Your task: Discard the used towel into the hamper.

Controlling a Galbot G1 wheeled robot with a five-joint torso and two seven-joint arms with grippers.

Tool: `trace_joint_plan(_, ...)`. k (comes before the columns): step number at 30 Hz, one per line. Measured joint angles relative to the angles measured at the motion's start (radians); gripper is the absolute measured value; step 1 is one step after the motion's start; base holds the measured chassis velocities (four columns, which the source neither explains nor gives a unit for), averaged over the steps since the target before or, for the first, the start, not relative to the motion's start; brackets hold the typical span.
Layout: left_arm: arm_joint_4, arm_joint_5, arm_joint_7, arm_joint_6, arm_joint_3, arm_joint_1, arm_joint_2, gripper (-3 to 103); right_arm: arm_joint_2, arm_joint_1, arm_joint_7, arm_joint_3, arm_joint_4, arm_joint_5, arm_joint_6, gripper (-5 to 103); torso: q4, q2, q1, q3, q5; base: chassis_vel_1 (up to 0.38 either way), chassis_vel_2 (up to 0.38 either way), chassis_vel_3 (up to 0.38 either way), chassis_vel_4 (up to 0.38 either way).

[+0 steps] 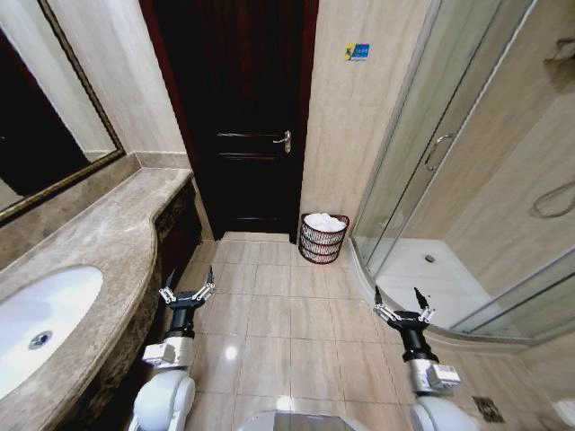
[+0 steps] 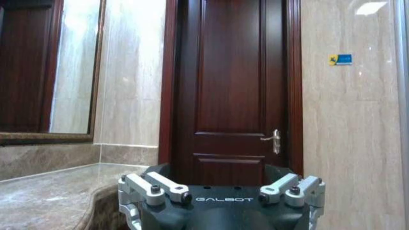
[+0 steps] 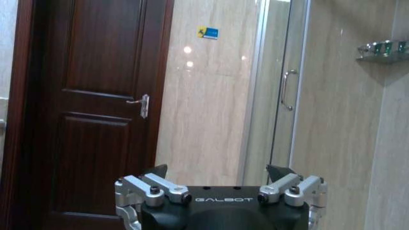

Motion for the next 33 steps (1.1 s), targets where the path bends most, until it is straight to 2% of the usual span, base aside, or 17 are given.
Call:
trace_joint_plan(13,-0.004,-0.005,0.002,0.003,-0.002,0.000,0.012,100,0.021,-0.003,0.005,-0.007,0.023,-0.003,-0.009,100,0.0000,0.000,0.000,0.000,-0.0001,0.061,-0.062,-0.056,0.055)
trace_joint_plan(21,-0.012,-0.018,0.006,0.026,0.013,-0.020,0.010,100,0.054,0.015,0.005,-0.023,0.064,-0.011,-0.041,100,0.0001,0.000,0.000,0.000,0.0001,0.000,0.000,0.000,0.000)
trace_joint_plan(33,-0.028,-0.037,0.001,0.054,0.009,-0.044,0.019,100,0.070,0.026,0.013,-0.033,0.038,-0.035,-0.042,100,0.0001,0.000,0.000,0.000,0.0001,0.000,0.000,0.000,0.000)
